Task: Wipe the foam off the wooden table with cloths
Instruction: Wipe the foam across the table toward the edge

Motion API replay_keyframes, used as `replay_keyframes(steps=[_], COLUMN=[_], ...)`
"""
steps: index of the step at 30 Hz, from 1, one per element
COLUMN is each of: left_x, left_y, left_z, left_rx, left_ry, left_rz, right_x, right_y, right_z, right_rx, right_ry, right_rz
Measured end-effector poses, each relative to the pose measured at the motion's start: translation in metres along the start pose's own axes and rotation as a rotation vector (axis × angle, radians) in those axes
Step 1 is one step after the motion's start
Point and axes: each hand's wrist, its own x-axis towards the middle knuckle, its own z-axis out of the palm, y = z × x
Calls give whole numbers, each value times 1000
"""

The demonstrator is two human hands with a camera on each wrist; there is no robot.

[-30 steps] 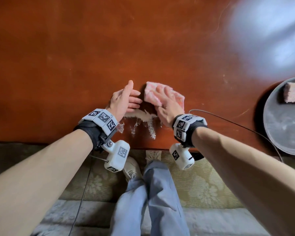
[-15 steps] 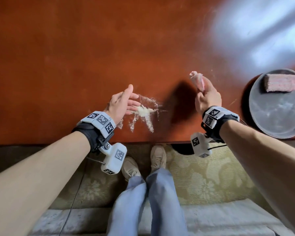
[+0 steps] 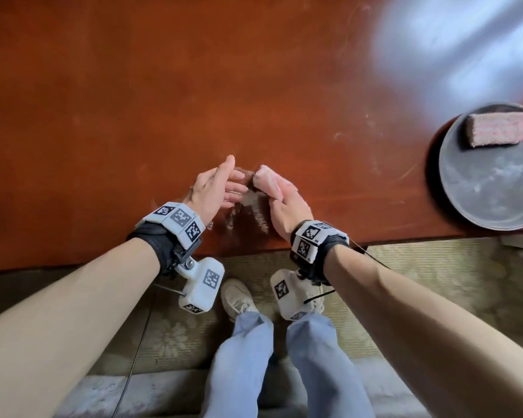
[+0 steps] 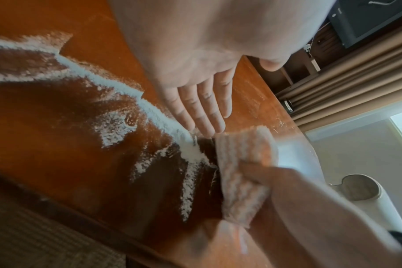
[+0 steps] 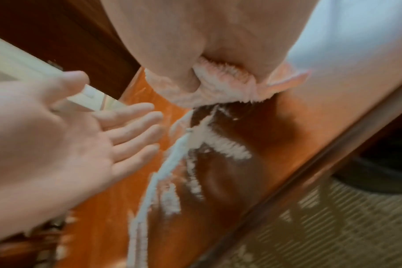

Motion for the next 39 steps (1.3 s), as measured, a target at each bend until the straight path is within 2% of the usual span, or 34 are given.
replay_keyframes(steps=[2, 4, 6, 9, 10, 12, 14, 15, 16, 18, 20, 22, 24, 26, 28, 30, 31, 34, 37, 39], left_x=[1, 0, -3, -4, -4, 4, 8, 7, 6, 2, 0, 5, 5, 3, 7, 14, 17, 31, 40, 43], left_y=[4, 11, 19, 31, 31, 28, 29, 34, 40, 49, 50, 54, 69, 87, 100, 110, 118, 138, 147, 146], left_z=[2, 7, 15, 31, 32, 36, 38, 42, 48, 64, 77, 87, 99, 120, 139, 153, 159, 177, 190, 193], left_rx=[13, 17, 11, -32, -11, 73, 64, 24, -4, 7, 79, 85, -6, -119, -56, 46, 17, -143, -101, -90], left_ry=[9, 13, -35, -168, -164, -61, 73, 96, 64, -13, 10, 133, 206, 170, 153, 202, 214, 216, 194, 206], left_rz=[4, 8, 22, -43, -73, -134, -130, -101, -85, -81, -121, -143, -156, -185, -191, -219, -227, -223, -153, -149], right_x=[-5, -4, 0, -1, -4, -6, -1, 5, 8, 11, 12, 19, 26, 33, 39, 45, 49, 64, 85, 103], right_y=[-17, -25, -24, -19, -19, -12, -3, -1, -2, -7, -9, -5, 5, 15, 23, 33, 37, 50, 63, 72], right_z=[3, -3, -16, -39, -44, -55, -65, -70, -76, -87, -97, -111, -129, -144, -166, -189, -201, -242, -278, -296], right_rx=[174, 227, 348, 654, 720, 727, 604, 572, 577, 726, 744, 667, 523, 462, 433, 403, 393, 133, -56, -105], right_ry=[44, 99, 124, 13, -42, -98, -30, -8, -28, -221, -240, -138, -136, -224, -297, -300, -281, -134, 75, 142], right_rz=[60, 110, 154, 237, 251, 275, 287, 301, 304, 269, 170, 205, 165, 174, 179, 140, 132, 51, -28, -54])
